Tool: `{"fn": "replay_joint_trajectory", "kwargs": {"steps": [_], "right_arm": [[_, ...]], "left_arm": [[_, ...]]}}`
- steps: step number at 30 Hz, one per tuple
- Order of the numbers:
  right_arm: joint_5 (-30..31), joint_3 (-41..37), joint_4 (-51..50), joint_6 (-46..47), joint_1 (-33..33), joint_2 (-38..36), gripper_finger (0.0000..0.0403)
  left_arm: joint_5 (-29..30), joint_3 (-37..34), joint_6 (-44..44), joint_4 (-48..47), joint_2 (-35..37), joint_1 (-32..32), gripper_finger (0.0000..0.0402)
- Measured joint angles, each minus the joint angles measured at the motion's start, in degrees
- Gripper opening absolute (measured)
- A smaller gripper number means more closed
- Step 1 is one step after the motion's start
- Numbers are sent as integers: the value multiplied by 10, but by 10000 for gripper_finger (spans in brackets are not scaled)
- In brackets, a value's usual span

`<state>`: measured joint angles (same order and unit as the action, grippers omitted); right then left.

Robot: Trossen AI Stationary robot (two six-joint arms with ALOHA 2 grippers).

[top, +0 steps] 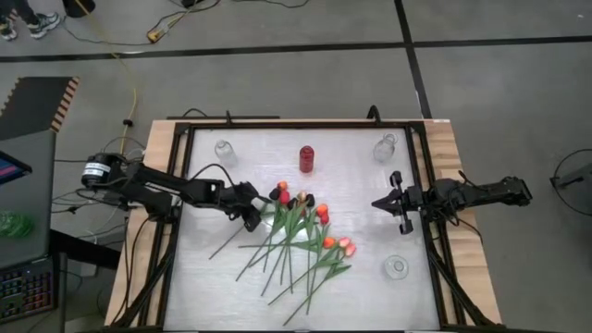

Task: Sort flowers into vase by color
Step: Put the left black flower into the top left transparent vase

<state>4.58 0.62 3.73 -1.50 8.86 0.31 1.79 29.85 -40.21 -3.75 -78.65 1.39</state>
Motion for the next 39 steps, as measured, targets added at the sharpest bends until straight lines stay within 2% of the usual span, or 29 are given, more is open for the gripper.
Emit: {"fn": "replay_joint_trajectory", "kwargs": {"steps": [7,15,23,30,39], "right_arm": [[0,0,0,0,0,0,40],[1,0,0,0,0,0,40],[3,0,0,0,0,0,40],[5,0,0,0,0,0,40],[5,0,0,0,0,0,40]], "left_arm": [[22,0,32,-34,96,43,0],[74,0,95,-18,231,114,0],[111,0,196,73,348,194,0],[137,0,314,188,404,249,0],[177,1,425,249,431,309,0]]}}
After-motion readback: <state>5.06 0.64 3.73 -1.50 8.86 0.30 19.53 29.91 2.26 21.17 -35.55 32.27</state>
